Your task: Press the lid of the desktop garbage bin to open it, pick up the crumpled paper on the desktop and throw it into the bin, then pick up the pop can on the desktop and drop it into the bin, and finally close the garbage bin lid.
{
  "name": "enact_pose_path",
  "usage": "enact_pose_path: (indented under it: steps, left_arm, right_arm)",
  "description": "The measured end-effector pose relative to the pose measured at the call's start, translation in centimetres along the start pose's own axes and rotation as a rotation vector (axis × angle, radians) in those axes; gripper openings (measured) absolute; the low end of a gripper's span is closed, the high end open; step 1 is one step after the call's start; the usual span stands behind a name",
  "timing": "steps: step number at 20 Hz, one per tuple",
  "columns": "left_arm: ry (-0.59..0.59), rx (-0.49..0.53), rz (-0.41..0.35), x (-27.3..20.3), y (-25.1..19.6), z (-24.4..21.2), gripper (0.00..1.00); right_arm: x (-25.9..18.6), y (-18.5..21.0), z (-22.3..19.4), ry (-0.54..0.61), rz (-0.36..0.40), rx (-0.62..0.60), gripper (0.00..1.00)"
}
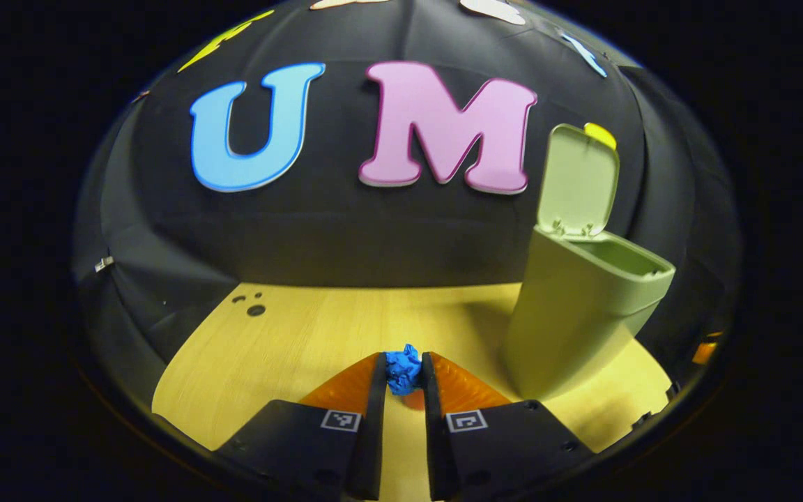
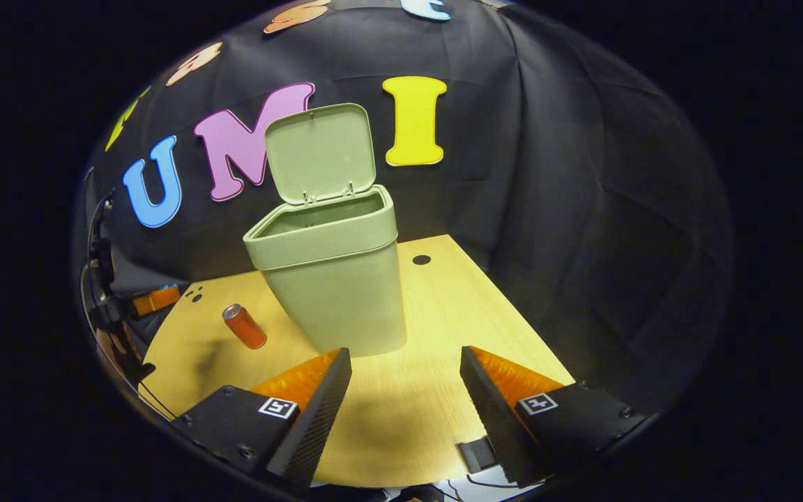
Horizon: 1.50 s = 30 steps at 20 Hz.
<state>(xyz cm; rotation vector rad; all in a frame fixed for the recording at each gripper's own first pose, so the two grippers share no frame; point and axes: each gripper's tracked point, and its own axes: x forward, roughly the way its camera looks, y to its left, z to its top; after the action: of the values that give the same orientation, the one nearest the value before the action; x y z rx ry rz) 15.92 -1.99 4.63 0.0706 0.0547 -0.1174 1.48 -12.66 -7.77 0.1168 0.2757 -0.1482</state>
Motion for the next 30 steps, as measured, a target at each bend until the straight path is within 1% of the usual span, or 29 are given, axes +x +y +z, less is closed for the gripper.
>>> enact_pose_path:
  steps: [2, 3, 6, 9, 10, 11, 13, 15, 18, 19, 20, 22, 24, 25, 26, 29, 30]
  left_arm:
    - [-0.030, 0.009, -0.056, -0.2, -3.4, 2.4, 0.29]
    - [-0.047, 0.016, -0.084, -0.1, -5.1, 3.6, 0.30]
    - [-0.090, 0.037, -0.157, 0.6, -10.2, 6.4, 0.30]
    - [-0.113, 0.041, -0.231, 1.8, -15.5, 8.1, 0.30]
    - [-0.120, 0.051, -0.252, 2.2, -17.0, 8.4, 0.28]
    - [-0.126, 0.062, -0.271, 2.6, -18.6, 8.7, 0.30]
    - [-0.128, 0.081, -0.303, 3.6, -21.3, 8.9, 0.30]
    - [-0.107, 0.094, -0.313, 4.2, -23.2, 8.3, 0.30]
    - [-0.095, 0.085, -0.326, 5.6, -25.1, 7.9, 0.30]
    - [-0.091, 0.084, -0.322, 5.9, -25.5, 7.7, 0.33]
    - [-0.089, 0.088, -0.315, 6.2, -25.8, 7.5, 0.32]
    - [-0.091, 0.108, -0.301, 6.7, -26.0, 7.7, 0.36]
    - [-0.092, 0.120, -0.295, 6.8, -26.2, 7.6, 0.39]
    - [-0.092, 0.117, -0.298, 6.7, -26.4, 7.6, 0.44]
    - [-0.097, 0.114, -0.292, 6.7, -26.4, 7.6, 0.46]
    - [-0.110, 0.106, -0.268, 7.1, -25.9, 7.5, 0.86]
    - [-0.117, 0.103, -0.259, 6.2, -25.3, 7.9, 0.99]
  right_arm:
    - [0.6, -0.6, -0.2, 0.009, 0.016, 0.007, 0.99]
    - [0.9, -0.8, -0.3, 0.010, 0.024, 0.011, 0.99]
    - [1.6, -1.5, -0.3, 0.016, 0.041, 0.014, 0.99]
    - [2.2, -2.2, -0.2, 0.023, 0.056, 0.015, 0.99]
    - [2.4, -2.3, -0.3, 0.029, 0.063, 0.016, 0.99]
    - [2.6, -2.4, -0.4, 0.033, 0.069, 0.017, 0.99]
    - [2.9, -2.7, -0.4, 0.041, 0.083, 0.021, 0.99]
    - [3.1, -2.9, -0.4, 0.046, 0.098, 0.018, 0.99]
    - [3.4, -3.2, -0.7, 0.056, 0.118, 0.007, 0.99]
    - [3.5, -3.3, -1.0, 0.064, 0.125, 0.007, 0.99]
    - [3.6, -3.3, -1.3, 0.071, 0.133, 0.009, 0.99]
    - [3.8, -3.5, -1.4, 0.083, 0.142, 0.008, 0.99]
    - [3.6, -3.7, -1.6, 0.084, 0.148, -0.007, 0.99]
    - [3.7, -3.6, -1.7, 0.085, 0.156, -0.013, 0.99]
    - [3.6, -3.6, -1.7, 0.087, 0.163, -0.017, 0.99]
    - [3.7, -3.4, -1.9, 0.090, 0.174, -0.009, 0.99]
    - [3.8, -3.3, -1.9, 0.088, 0.178, -0.006, 0.99]
